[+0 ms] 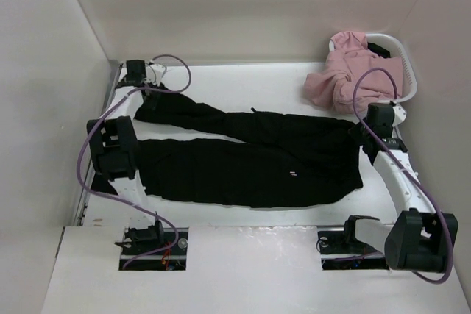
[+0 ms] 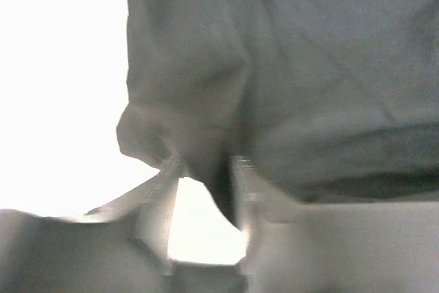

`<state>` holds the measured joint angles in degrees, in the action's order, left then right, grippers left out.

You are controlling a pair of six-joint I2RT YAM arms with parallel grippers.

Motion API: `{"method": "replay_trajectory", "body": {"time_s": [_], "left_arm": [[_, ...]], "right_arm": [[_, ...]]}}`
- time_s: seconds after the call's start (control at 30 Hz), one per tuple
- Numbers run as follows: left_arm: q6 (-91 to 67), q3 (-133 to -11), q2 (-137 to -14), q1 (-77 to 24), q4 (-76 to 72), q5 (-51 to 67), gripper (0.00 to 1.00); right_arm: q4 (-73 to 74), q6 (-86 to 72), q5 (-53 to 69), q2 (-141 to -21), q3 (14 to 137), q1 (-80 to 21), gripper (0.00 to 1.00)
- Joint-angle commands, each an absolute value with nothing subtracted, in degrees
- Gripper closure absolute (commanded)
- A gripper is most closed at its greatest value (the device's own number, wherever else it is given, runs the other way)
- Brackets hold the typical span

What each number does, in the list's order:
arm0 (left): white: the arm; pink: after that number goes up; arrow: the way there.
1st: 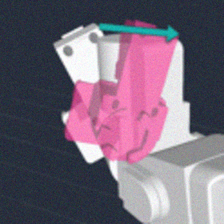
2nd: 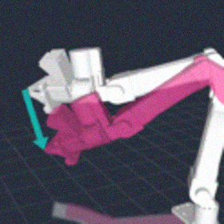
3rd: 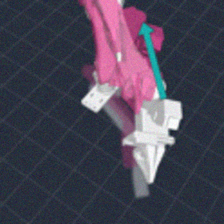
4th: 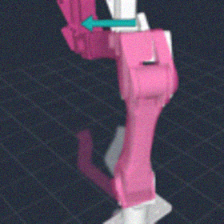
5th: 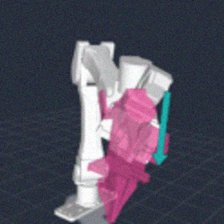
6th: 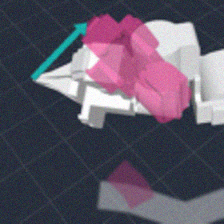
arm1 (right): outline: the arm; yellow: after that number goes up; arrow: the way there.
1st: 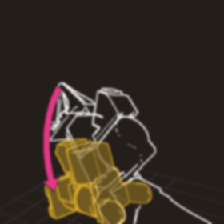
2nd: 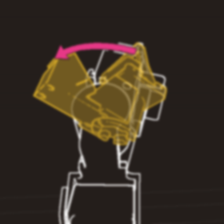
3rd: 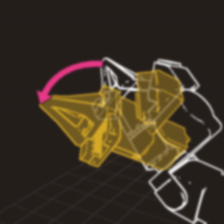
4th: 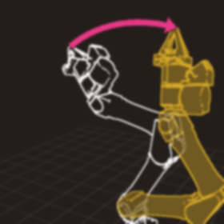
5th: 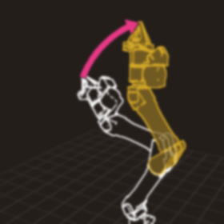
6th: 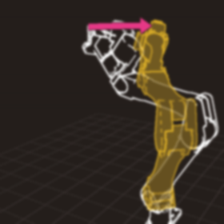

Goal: Fold and stack the trousers
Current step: Fold the trousers

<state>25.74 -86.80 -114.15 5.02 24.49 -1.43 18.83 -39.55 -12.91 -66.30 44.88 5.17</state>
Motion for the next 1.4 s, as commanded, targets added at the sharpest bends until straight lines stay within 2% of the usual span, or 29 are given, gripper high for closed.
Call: {"method": "replay_trajectory", "body": {"time_s": [0.0, 0.07, 0.17, 0.37, 0.53, 0.67, 0.8, 0.83, 0.87, 0.93, 0.97, 1.03, 1.23, 1.37], "left_arm": [[27.9, -87.0, -105.4, 5.0, 26.3, 2.2, 0.53], [26.9, -88.5, -104.9, 7.2, 26.2, 2.2, 0.38], [25.8, -91.7, -105.7, 12.0, 29.4, 2.8, 0.33], [22.5, -97.8, -115.1, 18.1, 42.0, 7.1, 0.35], [15.0, -103.1, -120.8, 18.9, 41.5, 14.7, 0.33], [11.8, -109.7, -128.6, 18.6, 43.2, 15.1, 0.34], [11.5, -111.3, -132.5, 16.8, 43.9, 15.0, 0.37], [11.6, -111.4, -133.1, 16.4, 43.9, 15.2, 0.40], [12.0, -111.4, -133.8, 16.0, 43.9, 15.5, 0.50], [12.3, -112.1, -134.5, 15.3, 43.7, 14.6, 0.80], [12.3, -112.8, -134.6, 15.2, 43.8, 13.9, 0.89], [12.4, -115.1, -133.5, 15.7, 43.9, 12.1, 0.99], [16.2, -125.3, -122.3, 18.9, 44.4, 6.4, 1.00], [22.6, -124.5, -114.4, 19.0, 45.4, 3.9, 1.00]], "right_arm": [[17.6, -37.0, -11.3, -64.1, 43.9, 4.3, 1.00], [17.6, -37.0, -10.5, -63.5, 43.9, 4.1, 1.00], [17.6, -37.0, -9.9, -63.2, 44.0, 3.6, 1.00], [16.5, -36.7, -10.3, -64.3, 43.9, 1.6, 1.00], [15.6, -36.2, -11.1, -65.8, 43.4, -0.6, 1.00], [14.2, -36.3, -11.1, -66.2, 42.5, -0.6, 1.00], [14.1, -36.2, -10.7, -66.0, 42.0, -0.5, 1.00], [14.1, -36.1, -10.6, -66.0, 41.9, 0.0, 1.00], [14.0, -35.9, -10.6, -66.1, 41.8, 0.4, 1.00], [13.9, -35.6, -10.4, -66.4, 41.8, 1.5, 1.00], [13.9, -35.4, -10.2, -66.6, 42.3, 2.0, 1.00], [13.9, -34.6, -9.6, -66.4, 43.5, 3.1, 1.00], [12.1, -31.3, -8.9, -59.2, 46.6, 7.3, 1.00], [9.8, -31.2, -7.2, -55.4, 45.6, 7.0, 1.00]]}}
